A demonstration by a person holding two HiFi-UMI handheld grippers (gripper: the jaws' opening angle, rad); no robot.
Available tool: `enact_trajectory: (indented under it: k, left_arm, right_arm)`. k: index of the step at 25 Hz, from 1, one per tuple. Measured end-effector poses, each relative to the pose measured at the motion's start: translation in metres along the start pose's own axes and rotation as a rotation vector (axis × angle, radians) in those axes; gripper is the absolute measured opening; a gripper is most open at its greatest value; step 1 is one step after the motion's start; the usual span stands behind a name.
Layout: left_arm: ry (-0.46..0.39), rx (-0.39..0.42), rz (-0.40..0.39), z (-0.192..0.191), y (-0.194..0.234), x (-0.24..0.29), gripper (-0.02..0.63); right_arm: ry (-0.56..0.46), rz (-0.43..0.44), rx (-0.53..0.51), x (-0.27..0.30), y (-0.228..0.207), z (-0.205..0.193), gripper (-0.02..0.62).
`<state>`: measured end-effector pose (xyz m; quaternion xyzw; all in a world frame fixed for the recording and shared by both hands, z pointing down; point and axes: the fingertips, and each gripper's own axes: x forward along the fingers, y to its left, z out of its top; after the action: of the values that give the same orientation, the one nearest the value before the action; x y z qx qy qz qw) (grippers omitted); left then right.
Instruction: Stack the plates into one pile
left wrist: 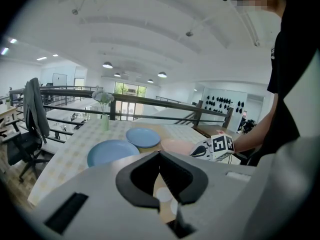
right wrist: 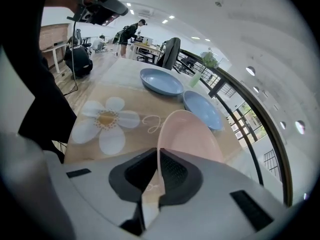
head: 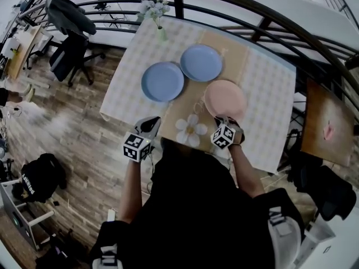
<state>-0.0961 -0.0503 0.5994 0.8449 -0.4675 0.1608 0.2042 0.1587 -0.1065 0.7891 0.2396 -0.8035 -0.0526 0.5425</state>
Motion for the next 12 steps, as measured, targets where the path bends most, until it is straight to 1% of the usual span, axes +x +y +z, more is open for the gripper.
enact_trajectory:
  k: [7, 12]
  left_arm:
    - [0.004, 0.011, -0.032, 0.004, 0.01, 0.004, 0.002]
    - [-0.013, 0.024, -0.053, 0.013, 0.022, 0.005, 0.002]
  right_arm:
    - [-0.005, -0.057, 0.032, -0.008, -0.018, 0.013, 0.014]
    - [-0.006, -0.096, 0.041, -0.008, -0.029, 0.026, 0.015]
